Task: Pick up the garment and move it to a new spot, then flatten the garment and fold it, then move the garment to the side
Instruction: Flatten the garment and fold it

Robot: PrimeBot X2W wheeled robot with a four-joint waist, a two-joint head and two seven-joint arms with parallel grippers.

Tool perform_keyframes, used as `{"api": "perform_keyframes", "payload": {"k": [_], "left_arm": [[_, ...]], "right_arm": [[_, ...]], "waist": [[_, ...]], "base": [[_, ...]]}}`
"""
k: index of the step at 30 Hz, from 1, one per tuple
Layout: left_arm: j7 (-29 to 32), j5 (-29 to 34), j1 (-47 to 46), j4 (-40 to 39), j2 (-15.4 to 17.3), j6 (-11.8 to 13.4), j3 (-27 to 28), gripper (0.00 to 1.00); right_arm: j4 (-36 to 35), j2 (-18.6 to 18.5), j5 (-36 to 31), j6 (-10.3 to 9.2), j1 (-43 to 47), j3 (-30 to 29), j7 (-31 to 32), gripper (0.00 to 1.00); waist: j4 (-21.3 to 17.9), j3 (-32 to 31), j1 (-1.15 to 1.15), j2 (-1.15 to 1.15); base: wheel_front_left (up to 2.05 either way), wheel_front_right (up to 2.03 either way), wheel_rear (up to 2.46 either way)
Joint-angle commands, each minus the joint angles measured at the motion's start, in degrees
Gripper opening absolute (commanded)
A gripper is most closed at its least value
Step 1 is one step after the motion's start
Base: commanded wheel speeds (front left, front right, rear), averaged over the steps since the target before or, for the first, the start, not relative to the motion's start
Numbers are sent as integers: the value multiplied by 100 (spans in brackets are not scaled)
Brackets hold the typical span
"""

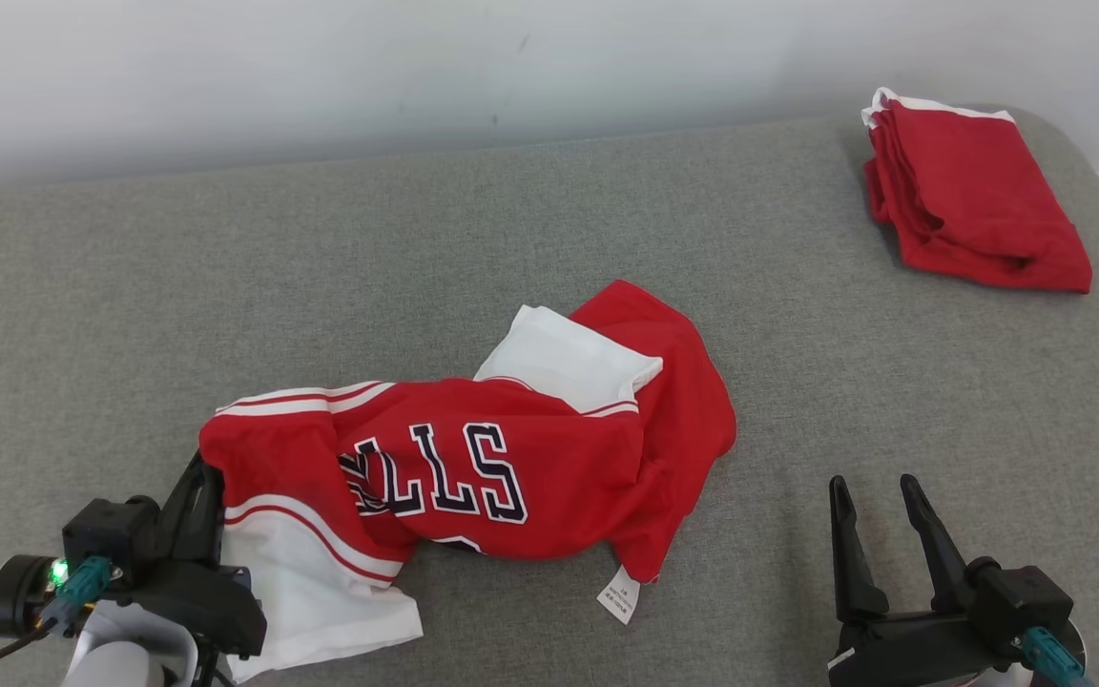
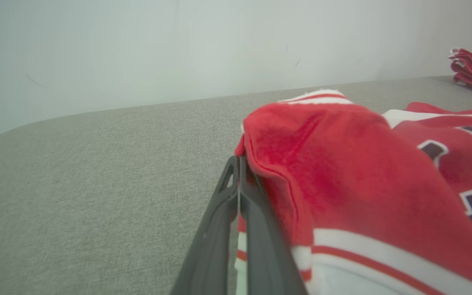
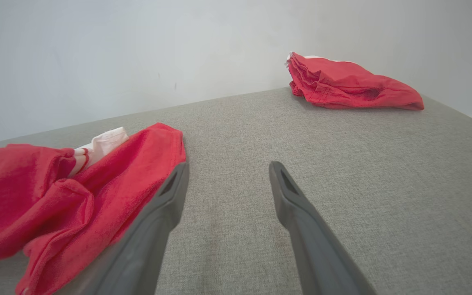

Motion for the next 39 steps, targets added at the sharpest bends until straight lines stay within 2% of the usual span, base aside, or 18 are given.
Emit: {"api": "perform_keyframes", "payload": {"k": [1,3,4,11,20,26,31,36,37,38,39], "left_arm": [[-46,-12,-110,143,5,-21,-8,0],[-57,-8,-171,309,-46,-26,-7,92],[-63,-2,-174,311,-115,-28,64,100],[-60,200,295,-295,-379,48,476,100],[-57,614,1196,-1486,-1031,208,918,100],[-58,671,1587,-1594,-1256,203,1019,100],[-58,673,1778,-1565,-1353,182,943,100],[-58,651,1732,-1430,-1371,125,863,100],[-58,648,1732,-1414,-1372,118,843,100],[-58,619,1736,-1407,-1374,126,827,100],[-58,591,1738,-1394,-1375,127,803,100]], "right_arm": [[7,7,14,-16,-58,27,-4,100],[2,7,14,-17,-47,39,-4,100],[-9,7,-1,-17,-14,24,-4,100],[-51,7,-101,-17,87,16,-4,100],[-127,6,-143,-17,80,368,-4,100],[93,5,-46,-17,-139,655,-4,100],[637,5,133,-17,-508,768,-4,100],[1483,-98,302,-16,-901,1058,-5,100],[1627,-131,326,-17,-976,1137,-4,87],[1787,-149,376,-16,-1026,1238,-4,48],[1908,-175,418,-16,-1074,1312,-4,23]], "waist": [[1,-21,0,-1],[39,-61,0,-1],[112,-104,0,-1],[455,-240,0,-1],[895,-320,0,-1],[1116,-369,0,-1],[1330,-408,0,-1],[1509,-480,0,-1],[1534,-500,0,-1],[1548,-511,0,-1],[1568,-525,0,-1]], "base": [[0,0,0],[0,0,0],[0,0,0],[0,0,0],[0,0,0],[0,0,0],[0,0,0],[0,0,0],[0,0,0],[0,0,0],[0,0,0]]}}
